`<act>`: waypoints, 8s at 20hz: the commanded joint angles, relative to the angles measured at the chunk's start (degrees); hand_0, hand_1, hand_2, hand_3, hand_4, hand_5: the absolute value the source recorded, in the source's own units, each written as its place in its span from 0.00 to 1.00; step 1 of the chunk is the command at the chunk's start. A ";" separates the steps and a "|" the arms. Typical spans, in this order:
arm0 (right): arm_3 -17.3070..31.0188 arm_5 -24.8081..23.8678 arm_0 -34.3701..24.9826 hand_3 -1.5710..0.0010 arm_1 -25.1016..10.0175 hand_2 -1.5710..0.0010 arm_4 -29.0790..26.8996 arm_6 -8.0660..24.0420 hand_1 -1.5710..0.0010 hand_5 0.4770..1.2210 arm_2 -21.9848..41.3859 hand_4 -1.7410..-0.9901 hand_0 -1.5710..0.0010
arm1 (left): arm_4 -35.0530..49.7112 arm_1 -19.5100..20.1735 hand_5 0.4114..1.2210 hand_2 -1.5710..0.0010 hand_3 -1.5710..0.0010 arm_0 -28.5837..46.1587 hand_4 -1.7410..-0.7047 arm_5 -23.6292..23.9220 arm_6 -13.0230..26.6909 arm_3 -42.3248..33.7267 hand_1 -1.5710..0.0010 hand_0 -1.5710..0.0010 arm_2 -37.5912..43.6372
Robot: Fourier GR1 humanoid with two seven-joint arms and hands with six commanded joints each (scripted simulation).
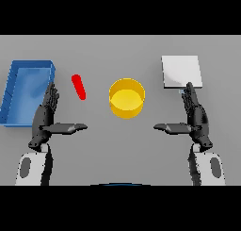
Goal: Pick up the red beaker and tilt it to pour out 1 green nut into yellow bowl. Pick up the yellow bowl and place it on the metallic measuring scale.
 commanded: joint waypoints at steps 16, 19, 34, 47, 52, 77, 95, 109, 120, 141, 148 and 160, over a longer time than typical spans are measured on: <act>-6.35 -3.47 3.06 1.00 -3.43 1.00 14.97 -4.66 1.00 0.18 7.55 0.79 1.00 | -8.34 3.82 0.29 1.00 1.00 5.54 0.58 -1.80 4.97 -9.38 1.00 1.00 -7.39; -6.24 -1.75 2.99 1.00 -3.41 1.00 12.82 -4.49 1.00 0.20 7.25 0.73 1.00 | -7.95 3.56 0.29 1.00 1.00 0.75 0.58 -1.67 6.13 -3.43 1.00 1.00 -5.89; -6.40 -0.94 2.59 1.00 -3.47 1.00 11.10 -4.57 1.00 0.21 6.44 0.69 1.00 | -10.16 3.87 0.31 1.00 1.00 -20.74 0.53 -0.70 -1.62 24.54 1.00 1.00 -1.12; -7.51 -0.86 3.63 1.00 -3.44 1.00 10.75 -3.86 1.00 0.23 6.44 0.66 1.00 | -6.95 1.20 0.43 0.90 0.91 -31.19 0.36 2.20 -12.97 42.95 0.94 0.95 6.00; -7.45 -0.82 3.97 1.00 -3.64 1.00 10.57 -3.62 1.00 0.23 6.17 0.67 1.00 | -10.77 0.36 0.78 0.37 0.37 -32.36 0.18 7.96 -12.55 45.04 0.40 0.42 4.98; -6.52 -2.17 3.90 1.00 -4.08 1.00 13.67 -6.44 1.00 0.25 6.90 0.72 1.00 | -14.32 7.14 0.89 0.00 0.01 -35.80 0.01 -0.69 -6.76 33.42 0.00 0.00 -0.97; -7.76 -1.01 4.04 1.00 -3.39 1.00 11.27 -3.38 1.00 0.26 6.41 0.73 1.00 | -51.63 14.89 0.99 0.00 0.12 -52.69 0.03 -14.96 2.49 37.11 0.00 0.00 -31.14; -7.32 -3.15 4.95 1.00 -1.99 1.00 13.27 -5.51 1.00 0.13 7.05 0.76 1.00 | -69.18 14.62 1.00 0.00 0.02 -65.55 0.01 -19.08 -9.83 44.90 0.00 0.00 -47.81; -7.75 -2.72 4.79 1.00 -1.93 1.00 12.21 -5.37 1.00 0.14 6.70 0.81 1.00 | -80.91 13.22 1.00 0.00 0.00 -71.28 0.01 -16.09 -13.82 48.74 0.00 0.00 -58.00; -5.93 -1.82 1.75 1.00 -1.96 1.00 11.73 -6.26 1.00 0.15 7.19 0.83 1.00 | -53.50 29.85 1.00 0.00 0.03 -92.97 0.00 -16.76 -4.75 76.86 0.00 0.00 -13.97; -4.98 -1.03 1.89 1.00 -3.16 1.00 12.49 -6.75 1.00 0.20 7.62 0.80 1.00 | -38.47 34.15 1.00 0.00 0.01 -78.68 0.00 -4.84 5.49 78.54 0.00 0.00 -0.70; -5.05 -0.56 2.26 1.00 -4.48 1.00 12.45 -8.24 1.00 0.27 7.31 0.75 1.00 | -21.53 29.81 0.96 0.00 0.00 -47.30 0.00 3.35 14.91 55.79 0.00 0.00 8.35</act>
